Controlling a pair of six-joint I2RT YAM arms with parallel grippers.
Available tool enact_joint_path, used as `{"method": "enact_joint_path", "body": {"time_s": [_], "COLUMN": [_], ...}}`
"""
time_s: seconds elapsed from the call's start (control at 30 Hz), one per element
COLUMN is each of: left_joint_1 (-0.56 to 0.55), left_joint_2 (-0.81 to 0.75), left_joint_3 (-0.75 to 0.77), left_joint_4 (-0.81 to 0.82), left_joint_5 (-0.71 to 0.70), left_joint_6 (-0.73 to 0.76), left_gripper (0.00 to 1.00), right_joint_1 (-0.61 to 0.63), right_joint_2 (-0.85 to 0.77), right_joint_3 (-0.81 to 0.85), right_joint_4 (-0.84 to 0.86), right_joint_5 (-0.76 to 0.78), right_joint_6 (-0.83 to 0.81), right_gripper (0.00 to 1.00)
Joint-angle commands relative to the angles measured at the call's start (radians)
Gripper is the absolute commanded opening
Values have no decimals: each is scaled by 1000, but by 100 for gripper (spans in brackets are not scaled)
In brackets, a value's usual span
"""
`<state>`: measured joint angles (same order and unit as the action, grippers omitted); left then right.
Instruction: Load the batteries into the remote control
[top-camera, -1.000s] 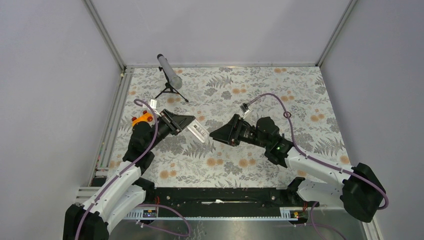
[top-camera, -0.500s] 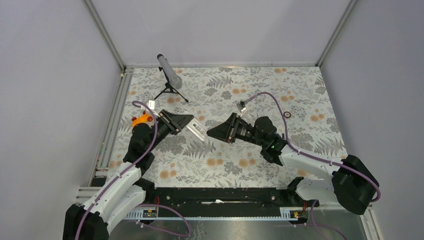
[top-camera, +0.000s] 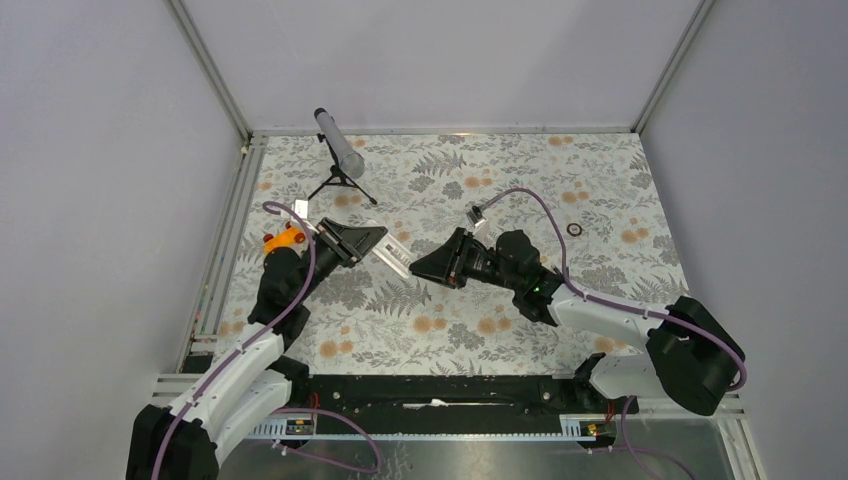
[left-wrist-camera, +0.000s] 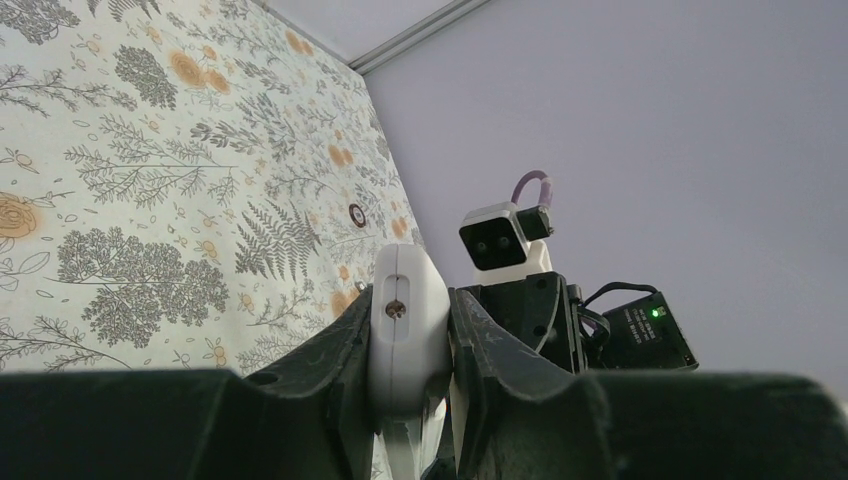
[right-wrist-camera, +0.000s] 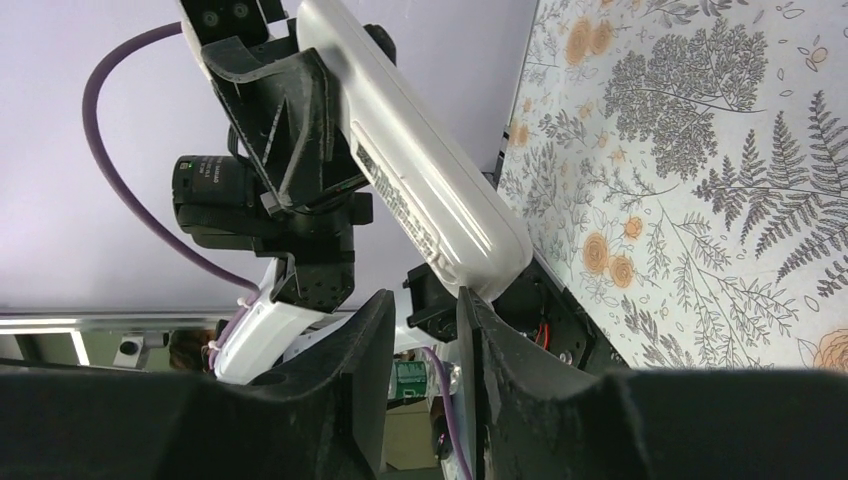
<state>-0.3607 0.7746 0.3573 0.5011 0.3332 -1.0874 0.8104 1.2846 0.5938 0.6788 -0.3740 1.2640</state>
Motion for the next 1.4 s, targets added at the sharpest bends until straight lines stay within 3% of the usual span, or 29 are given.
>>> {"method": "enact_joint_path", "body": {"time_s": [0.0,0.3,0.77,1.1,1.37], "left_joint_1": [3,2,2,-9,-42], "left_joint_2": [-1,-6,-14,17,53], "left_joint_3": [1,-25,-37,-39,-16], "left_joint_4": [107,158,174,210,147], "left_joint_5": [33,65,20,10,-169], "left_joint_6": [-3,13,-20,-12,77], "left_gripper": [0,0,0,0,0], "right_joint_1": [-2,-2,3,17,39], "right_joint_2": [19,72,29,78,85], "right_joint_3": [36,35,95,144,204], "right_joint_4": [44,133,-191,-215,-366], "right_joint_5": [39,48,196,193,307], "right_joint_6": [24,82,2,-20,-76], "right_gripper": [36,25,25,24,28]}}
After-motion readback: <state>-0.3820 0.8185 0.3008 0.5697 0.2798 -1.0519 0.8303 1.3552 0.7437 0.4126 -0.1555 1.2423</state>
